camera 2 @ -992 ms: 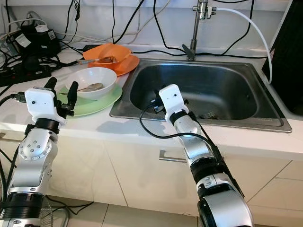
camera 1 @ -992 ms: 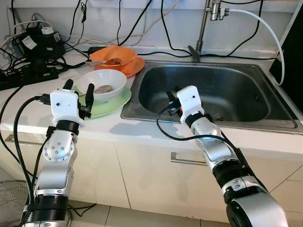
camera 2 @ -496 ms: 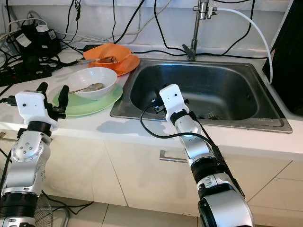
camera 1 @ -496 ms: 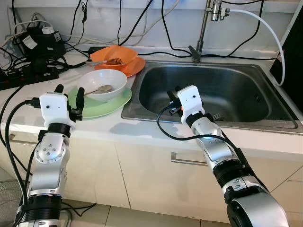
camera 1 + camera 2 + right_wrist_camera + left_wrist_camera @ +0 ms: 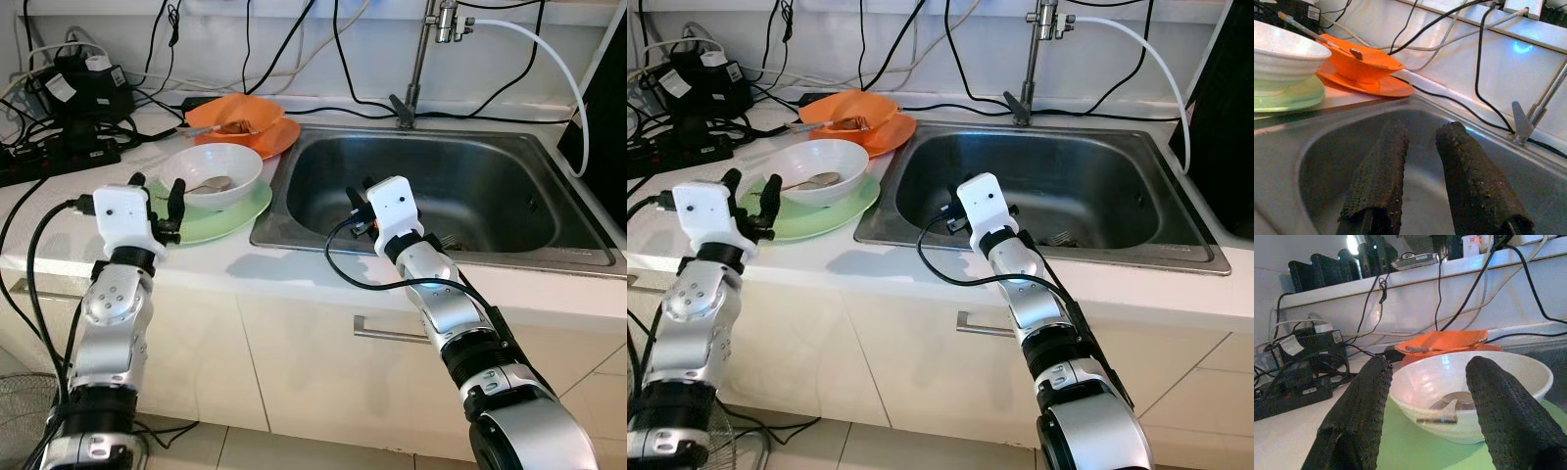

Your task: Kitchen organization

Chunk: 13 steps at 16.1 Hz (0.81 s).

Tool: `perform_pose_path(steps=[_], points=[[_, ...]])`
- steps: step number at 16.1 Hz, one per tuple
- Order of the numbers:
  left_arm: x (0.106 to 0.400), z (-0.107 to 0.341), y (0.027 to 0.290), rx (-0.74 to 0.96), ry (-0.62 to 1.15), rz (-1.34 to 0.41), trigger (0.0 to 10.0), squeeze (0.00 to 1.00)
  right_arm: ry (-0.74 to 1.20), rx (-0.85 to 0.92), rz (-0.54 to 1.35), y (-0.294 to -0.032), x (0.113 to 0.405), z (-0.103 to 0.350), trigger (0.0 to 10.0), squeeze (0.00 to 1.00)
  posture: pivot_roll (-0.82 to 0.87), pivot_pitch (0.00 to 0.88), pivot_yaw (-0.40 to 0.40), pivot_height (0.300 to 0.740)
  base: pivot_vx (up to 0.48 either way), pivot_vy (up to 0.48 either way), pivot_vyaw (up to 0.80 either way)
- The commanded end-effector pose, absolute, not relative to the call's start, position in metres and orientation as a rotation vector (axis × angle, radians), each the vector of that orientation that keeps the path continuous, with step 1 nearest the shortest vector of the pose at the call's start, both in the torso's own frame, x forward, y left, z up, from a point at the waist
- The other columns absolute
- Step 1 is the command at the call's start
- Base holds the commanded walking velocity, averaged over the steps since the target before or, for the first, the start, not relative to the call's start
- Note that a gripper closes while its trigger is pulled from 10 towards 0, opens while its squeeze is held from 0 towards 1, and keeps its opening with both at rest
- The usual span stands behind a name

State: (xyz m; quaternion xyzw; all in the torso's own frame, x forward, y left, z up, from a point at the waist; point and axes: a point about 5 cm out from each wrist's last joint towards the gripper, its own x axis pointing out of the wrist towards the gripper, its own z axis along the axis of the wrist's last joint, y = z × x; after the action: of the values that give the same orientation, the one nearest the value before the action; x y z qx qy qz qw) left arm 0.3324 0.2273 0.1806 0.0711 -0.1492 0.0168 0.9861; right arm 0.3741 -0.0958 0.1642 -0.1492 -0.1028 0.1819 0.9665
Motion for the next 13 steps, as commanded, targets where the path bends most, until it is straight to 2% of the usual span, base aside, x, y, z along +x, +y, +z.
perform_pose_path(steps=[1,13], points=[[0.3346,0.1823,0.2273,0.124,-0.304,0.032,10.0,0.00,-0.223,-0.298,0.359,-0.0972,0.3750,0.1694,10.0,0.00,0.03,0.000,0.041,0.740,0.000,0.000,0.00],[0.3419,0.1741,0.2200,0.087,-0.261,0.020,10.0,0.00,-0.223,-0.304,0.359,-0.0978,0.3750,0.1696,10.0,0.00,0.03,0.000,0.039,0.740,0.000,0.000,0.00]])
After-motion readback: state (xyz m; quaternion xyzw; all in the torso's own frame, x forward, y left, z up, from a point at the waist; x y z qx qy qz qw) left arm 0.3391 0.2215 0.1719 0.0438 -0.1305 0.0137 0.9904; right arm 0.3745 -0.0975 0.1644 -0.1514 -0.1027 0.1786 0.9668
